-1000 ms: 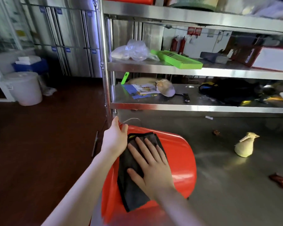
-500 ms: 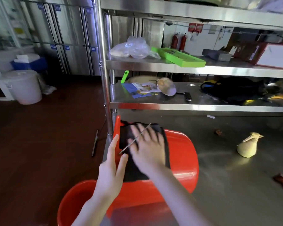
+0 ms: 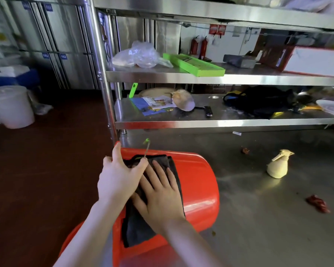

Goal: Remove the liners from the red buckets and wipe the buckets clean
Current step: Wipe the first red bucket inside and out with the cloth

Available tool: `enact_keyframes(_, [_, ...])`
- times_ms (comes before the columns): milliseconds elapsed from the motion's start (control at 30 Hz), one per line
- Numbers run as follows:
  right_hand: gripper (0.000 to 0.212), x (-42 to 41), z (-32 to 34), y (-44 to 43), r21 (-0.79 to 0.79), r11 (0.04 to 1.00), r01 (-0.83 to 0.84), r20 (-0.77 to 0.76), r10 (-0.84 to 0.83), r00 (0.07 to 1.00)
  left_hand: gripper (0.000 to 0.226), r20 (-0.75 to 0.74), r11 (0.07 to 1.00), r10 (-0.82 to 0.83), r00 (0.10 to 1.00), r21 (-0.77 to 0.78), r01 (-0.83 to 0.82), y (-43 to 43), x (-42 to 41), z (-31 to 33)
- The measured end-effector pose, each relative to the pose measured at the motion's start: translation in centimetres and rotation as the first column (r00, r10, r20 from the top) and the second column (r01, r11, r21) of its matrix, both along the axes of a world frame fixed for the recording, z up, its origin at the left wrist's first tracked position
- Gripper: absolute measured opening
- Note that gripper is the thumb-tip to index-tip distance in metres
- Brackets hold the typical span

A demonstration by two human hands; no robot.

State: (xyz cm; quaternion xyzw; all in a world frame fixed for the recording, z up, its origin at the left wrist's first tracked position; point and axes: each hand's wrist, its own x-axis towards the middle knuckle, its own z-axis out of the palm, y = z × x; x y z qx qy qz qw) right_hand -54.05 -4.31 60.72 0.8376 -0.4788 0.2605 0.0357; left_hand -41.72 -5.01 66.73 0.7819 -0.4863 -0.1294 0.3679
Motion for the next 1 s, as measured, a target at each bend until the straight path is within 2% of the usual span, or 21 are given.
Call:
enact_keyframes(67, [0.061,-1.9,-0.4,-0.6,0.009,0.999,0.038,0.028,-0.038,0.999,0.089,-0.206,0.999,0.015,0.978,-0.043,-0.024,-0.1,0.6,0.1])
enact_keyframes(167, [0.059,-6.6,-0.5,-2.8,0.046,0.964,0.263,0.064,-0.265,0.962,0.083,-0.290,0.995,-0.083,0.953,-0.076,0.064,0.7,0.8,-0.2])
enact_keyframes(233, [0.058,-9.9,0.2,-5.2,0.244,0.881,0.405,0.044,-0.428,0.903,0.076,-0.296,0.985,-0.148,0.944,-0.126,0.115,1.7,0.7,-0.7])
enact_keyframes(300, [0.057,-11.4,1.2,-7.4,0.467,0.772,0.431,-0.008,-0.484,0.875,0.071,-0.301,0.976,-0.184,0.936,-0.170,0.137,2.6,0.7,-1.3])
enact_keyframes(333, [0.057,-11.0,1.5,-8.0,0.492,0.757,0.430,-0.035,-0.477,0.878,0.070,-0.306,0.972,-0.198,0.931,-0.187,0.145,3.0,0.8,-1.6])
enact_keyframes(400, [0.056,-8.4,2.1,-7.8,0.392,0.821,0.416,-0.100,-0.411,0.906,0.067,-0.300,0.962,-0.227,0.926,-0.216,0.165,3.6,0.9,-2.1])
enact_keyframes(500, [0.059,-1.7,2.8,-4.6,0.209,0.962,0.175,-0.131,-0.149,0.980,0.065,-0.254,0.957,-0.216,0.943,-0.248,0.152,3.6,1.2,-2.6])
enact_keyframes(567, [0.062,1.8,2.9,-2.0,0.137,0.991,-0.001,-0.094,0.014,0.996,0.062,-0.226,0.958,-0.178,0.958,-0.262,0.116,3.2,2.1,-2.7])
enact_keyframes(667, [0.061,2.2,2.3,-0.6,0.082,0.993,-0.087,-0.064,0.093,0.994,0.059,-0.159,0.947,-0.219,0.963,-0.271,0.170,3.6,3.8,-2.9])
enact_keyframes(733, [0.061,-0.1,1.4,-0.8,0.068,0.998,-0.016,-0.071,0.021,0.997,0.058,-0.117,0.924,-0.275,0.954,-0.307,0.228,4.4,4.5,-3.5])
enact_keyframes(800, [0.062,-3.2,0.8,-1.9,0.097,0.980,0.171,-0.063,-0.165,0.984,0.062,-0.133,0.904,-0.321,0.938,-0.338,0.261,5.3,4.6,-4.2])
enact_keyframes(900, [0.059,-8.4,0.8,-4.8,0.342,0.849,0.403,-0.063,-0.408,0.911,0.065,-0.155,0.873,-0.389,0.908,-0.377,0.310,6.9,4.3,-5.1])
enact_keyframes(967, [0.060,-9.9,1.6,-6.3,0.499,0.768,0.401,-0.050,-0.436,0.899,0.062,-0.127,0.856,-0.410,0.903,-0.395,0.333,8.0,3.9,-5.6])
enact_keyframes(1000, [0.061,-9.4,1.9,-6.6,0.509,0.764,0.396,-0.066,-0.425,0.903,0.062,-0.126,0.853,-0.414,0.902,-0.400,0.335,8.4,3.8,-5.8])
